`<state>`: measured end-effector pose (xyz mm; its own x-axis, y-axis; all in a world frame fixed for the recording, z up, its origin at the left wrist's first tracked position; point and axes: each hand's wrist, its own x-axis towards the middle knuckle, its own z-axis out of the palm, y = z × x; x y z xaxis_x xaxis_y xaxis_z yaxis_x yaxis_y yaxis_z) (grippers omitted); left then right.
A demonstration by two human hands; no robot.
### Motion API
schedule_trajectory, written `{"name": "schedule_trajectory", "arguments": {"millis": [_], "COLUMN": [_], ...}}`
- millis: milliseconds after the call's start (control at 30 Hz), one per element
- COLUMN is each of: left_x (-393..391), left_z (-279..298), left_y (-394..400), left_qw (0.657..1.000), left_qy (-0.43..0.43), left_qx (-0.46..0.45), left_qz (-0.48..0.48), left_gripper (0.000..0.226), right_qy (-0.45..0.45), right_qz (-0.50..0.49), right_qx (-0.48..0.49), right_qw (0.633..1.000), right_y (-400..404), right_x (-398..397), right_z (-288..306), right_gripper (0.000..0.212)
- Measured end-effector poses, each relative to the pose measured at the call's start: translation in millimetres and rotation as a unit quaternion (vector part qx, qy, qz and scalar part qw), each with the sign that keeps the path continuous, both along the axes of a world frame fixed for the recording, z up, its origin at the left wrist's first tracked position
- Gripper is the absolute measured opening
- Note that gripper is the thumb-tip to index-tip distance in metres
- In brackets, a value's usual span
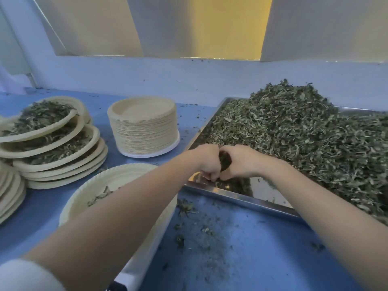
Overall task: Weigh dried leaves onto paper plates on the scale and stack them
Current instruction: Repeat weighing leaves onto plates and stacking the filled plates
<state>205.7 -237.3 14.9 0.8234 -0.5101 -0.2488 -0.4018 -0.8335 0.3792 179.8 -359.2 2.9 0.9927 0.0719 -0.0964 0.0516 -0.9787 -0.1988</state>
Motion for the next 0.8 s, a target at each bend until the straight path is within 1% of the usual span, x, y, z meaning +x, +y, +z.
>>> {"name": "schedule_trajectory", "arguments": {"millis": [67,133,167,233,300,367,433,500,533,567,633,667,700,767,800], "left_x": [1,-1,-3,-8,-16,-25,-33,-41,-46,-52,-63,-67,-70,-74,-74], "left_z": [0,5,10,26,44,62,78,89,92,94,96,96,97,96,95], "left_y": [2,10,16,30,47,66,90,116,130,143,168,179,189,204,210], "left_qw": [0.999,0.993,0.989,0.981,0.979,0.981,0.982,0.981,0.979,0.977,0.971,0.971,0.973,0.975,0.974], "left_qy": [0.011,0.048,0.056,0.049,0.020,-0.020,-0.058,-0.066,-0.054,-0.028,0.048,0.077,0.093,0.097,0.093], "left_qx": [-0.037,-0.094,-0.126,-0.176,-0.194,-0.186,-0.169,-0.165,-0.172,-0.189,-0.205,-0.190,-0.168,-0.145,-0.148], "left_qz": [0.019,0.051,0.060,0.063,0.056,0.059,0.064,0.079,0.090,0.099,0.114,0.122,0.130,0.138,0.141], "left_gripper": [0.025,0.022,0.023,0.027,0.034,0.046,0.049,0.059,0.062,0.061,0.055,0.055,0.059,0.071,0.073], "right_qy": [-0.001,0.004,-0.011,-0.055,-0.085,-0.101,-0.109,-0.114,-0.108,-0.089,-0.009,0.027,0.044,0.030,0.012], "right_qz": [0.002,-0.019,-0.021,-0.015,0.003,0.021,0.050,0.084,0.101,0.118,0.145,0.154,0.160,0.157,0.152], "right_qx": [0.085,0.199,0.226,0.236,0.235,0.239,0.257,0.275,0.279,0.288,0.312,0.303,0.280,0.253,0.249], "right_qw": [0.996,0.980,0.974,0.970,0.968,0.966,0.959,0.951,0.949,0.946,0.939,0.940,0.946,0.954,0.956], "right_y": [5,7,9,13,24,40,59,81,92,101,116,122,126,133,135], "right_x": [0,-4,-7,-11,-18,-25,-34,-42,-46,-48,-52,-54,-54,-54,-53], "right_z": [-1,5,9,21,38,54,68,79,83,86,89,90,90,88,88], "right_gripper": [0.048,0.041,0.041,0.041,0.040,0.040,0.040,0.041,0.042,0.042,0.040,0.040,0.041,0.041,0.040]}}
